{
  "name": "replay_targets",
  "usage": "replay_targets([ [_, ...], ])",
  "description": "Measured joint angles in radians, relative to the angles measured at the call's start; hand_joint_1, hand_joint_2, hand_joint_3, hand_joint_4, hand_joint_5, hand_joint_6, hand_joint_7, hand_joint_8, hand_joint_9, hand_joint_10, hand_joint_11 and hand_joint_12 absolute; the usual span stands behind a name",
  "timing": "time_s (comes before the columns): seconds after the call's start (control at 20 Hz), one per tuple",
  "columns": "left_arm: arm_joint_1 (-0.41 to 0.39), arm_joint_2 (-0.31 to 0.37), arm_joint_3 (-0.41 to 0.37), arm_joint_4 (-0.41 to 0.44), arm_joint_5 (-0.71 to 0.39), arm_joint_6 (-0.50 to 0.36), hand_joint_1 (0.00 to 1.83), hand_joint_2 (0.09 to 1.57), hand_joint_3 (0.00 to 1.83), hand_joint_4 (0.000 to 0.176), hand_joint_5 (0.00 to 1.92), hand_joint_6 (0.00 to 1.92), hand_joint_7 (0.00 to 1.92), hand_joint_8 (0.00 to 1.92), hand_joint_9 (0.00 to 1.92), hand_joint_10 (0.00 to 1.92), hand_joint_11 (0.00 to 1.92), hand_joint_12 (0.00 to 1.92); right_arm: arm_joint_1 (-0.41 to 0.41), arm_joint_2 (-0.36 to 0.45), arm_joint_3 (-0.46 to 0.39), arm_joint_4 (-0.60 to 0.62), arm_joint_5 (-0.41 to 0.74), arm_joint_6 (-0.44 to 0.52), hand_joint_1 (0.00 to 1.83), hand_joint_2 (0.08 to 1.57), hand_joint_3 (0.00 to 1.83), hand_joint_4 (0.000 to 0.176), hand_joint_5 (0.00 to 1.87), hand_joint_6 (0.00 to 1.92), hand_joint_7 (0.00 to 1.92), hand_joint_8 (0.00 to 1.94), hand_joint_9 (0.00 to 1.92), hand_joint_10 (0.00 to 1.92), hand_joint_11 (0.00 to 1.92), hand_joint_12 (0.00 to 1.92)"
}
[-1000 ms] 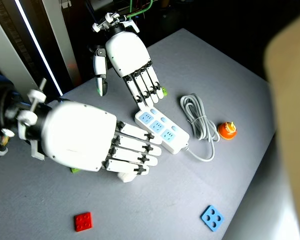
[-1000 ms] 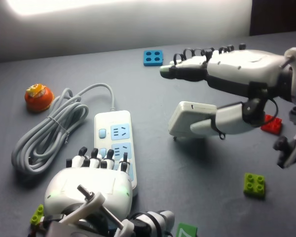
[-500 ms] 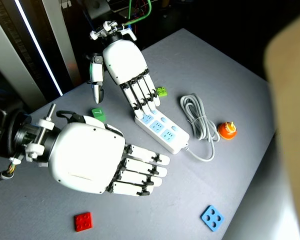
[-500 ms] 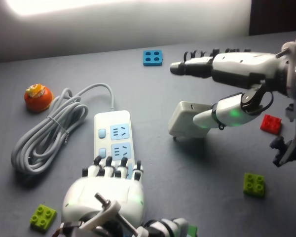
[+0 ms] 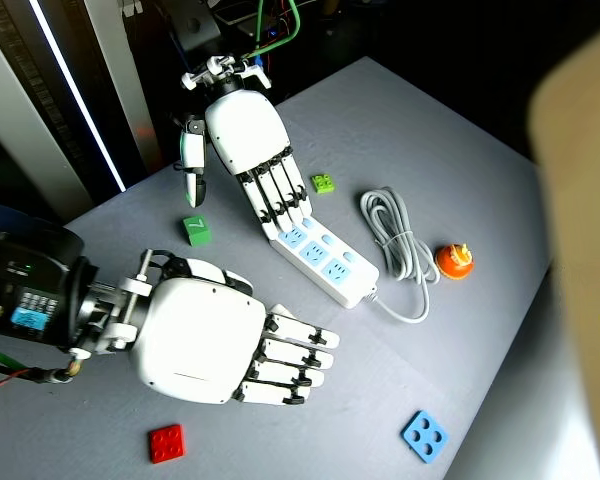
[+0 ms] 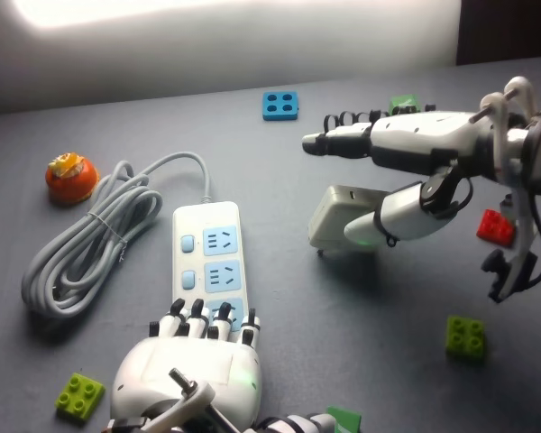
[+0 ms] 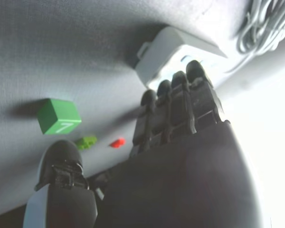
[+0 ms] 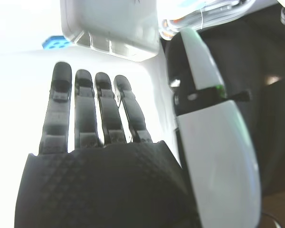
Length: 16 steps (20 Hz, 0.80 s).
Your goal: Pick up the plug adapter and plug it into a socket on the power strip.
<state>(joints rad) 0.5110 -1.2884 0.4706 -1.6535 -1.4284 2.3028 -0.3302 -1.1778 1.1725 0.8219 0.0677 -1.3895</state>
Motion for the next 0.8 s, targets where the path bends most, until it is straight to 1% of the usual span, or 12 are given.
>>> replay_targets([
  [0.15,0.000,0.000,0.004,0.000,0.004,0.000,0.06,1.17,0.00,0.000,0.05,0.00,0.04,0.00,0.02,0.00,0.00,0.18,-0.005,-0.026,0.030,-0.004,-0.015,0.000,0.95,1.16,0.00,0.000,0.10,0.00,0.08,0.00,0.10,0.00,0.00,0.47],
  [0.3,0.011,0.000,0.003,0.008,0.005,-0.001,0.04,1.17,0.00,0.000,0.04,0.00,0.02,0.00,0.00,0.00,0.00,0.09,-0.011,-0.032,0.042,-0.004,-0.014,0.006,0.94,1.17,0.00,0.000,0.11,0.00,0.08,0.00,0.10,0.00,0.00,0.43],
  [0.35,0.016,0.000,0.001,0.013,0.005,0.000,0.03,1.17,0.00,0.000,0.04,0.00,0.03,0.00,0.00,0.00,0.00,0.10,-0.012,-0.032,0.042,-0.004,-0.019,0.009,0.94,1.17,0.00,0.000,0.12,0.00,0.08,0.00,0.09,0.00,0.00,0.40],
  [0.4,0.018,0.000,0.000,0.013,0.005,0.000,0.05,1.17,0.00,0.000,0.05,0.00,0.04,0.00,0.01,0.00,0.00,0.13,-0.020,-0.032,0.042,-0.005,-0.024,0.010,0.89,1.18,0.00,0.000,0.08,0.00,0.06,0.00,0.08,0.00,0.00,0.37],
  [0.45,0.019,0.000,-0.001,0.014,0.006,-0.001,0.04,1.17,0.00,0.000,0.06,0.00,0.06,0.00,0.03,0.00,0.00,0.17,-0.027,-0.032,0.042,-0.004,-0.031,0.011,0.90,1.19,0.01,0.000,0.09,0.00,0.05,0.00,0.07,0.00,0.00,0.36],
  [0.5,0.022,0.000,-0.003,0.017,0.004,-0.001,0.06,1.17,0.00,0.000,0.08,0.00,0.08,0.00,0.05,0.00,0.00,0.21,-0.034,-0.032,0.042,-0.005,-0.041,0.012,0.91,1.19,0.00,0.000,0.07,0.00,0.05,0.00,0.07,0.00,0.00,0.38],
  [0.55,0.022,0.000,-0.003,0.021,0.002,-0.001,0.05,1.17,0.00,0.000,0.07,0.00,0.06,0.00,0.03,0.00,0.00,0.17,-0.035,-0.037,0.044,-0.004,-0.043,0.012,0.91,1.19,0.00,0.000,0.07,0.00,0.05,0.00,0.09,0.00,0.00,0.41],
  [0.6,0.022,0.000,-0.002,0.023,0.002,0.000,0.04,1.17,0.00,0.000,0.05,0.00,0.05,0.00,0.03,0.00,0.00,0.15,-0.035,-0.040,0.048,-0.005,-0.043,0.012,0.89,1.19,0.00,0.000,0.05,0.00,0.05,0.00,0.08,0.00,0.00,0.38],
  [0.65,0.021,0.000,-0.002,0.023,0.002,-0.001,0.05,1.17,0.00,0.000,0.05,0.00,0.04,0.00,0.02,0.00,0.00,0.14,-0.035,-0.047,0.054,-0.005,-0.040,0.012,0.93,1.18,0.00,0.000,0.06,0.01,0.05,0.00,0.08,0.00,0.00,0.37],
  [0.7,0.018,0.000,-0.002,0.019,0.003,-0.001,0.07,1.17,0.00,0.000,0.05,0.00,0.04,0.00,0.02,0.00,0.00,0.14,-0.035,-0.050,0.055,-0.006,-0.037,0.011,0.92,1.19,0.00,0.000,0.06,0.00,0.05,0.00,0.08,0.00,0.00,0.40],
  [0.75,0.018,0.000,-0.002,0.015,0.003,0.000,0.05,1.16,0.00,0.000,0.06,0.00,0.05,0.00,0.03,0.00,0.00,0.16,-0.035,-0.052,0.054,-0.005,-0.038,0.011,0.93,1.19,0.00,0.000,0.06,0.00,0.06,0.00,0.09,0.00,0.00,0.44],
  [0.8,0.017,0.000,-0.002,0.013,0.003,0.000,0.05,1.16,0.00,0.000,0.07,0.00,0.06,0.00,0.04,0.00,0.00,0.20,-0.035,-0.053,0.055,-0.006,-0.037,0.008,0.96,1.18,0.00,0.000,0.11,0.01,0.09,0.01,0.11,0.01,0.00,0.48],
])
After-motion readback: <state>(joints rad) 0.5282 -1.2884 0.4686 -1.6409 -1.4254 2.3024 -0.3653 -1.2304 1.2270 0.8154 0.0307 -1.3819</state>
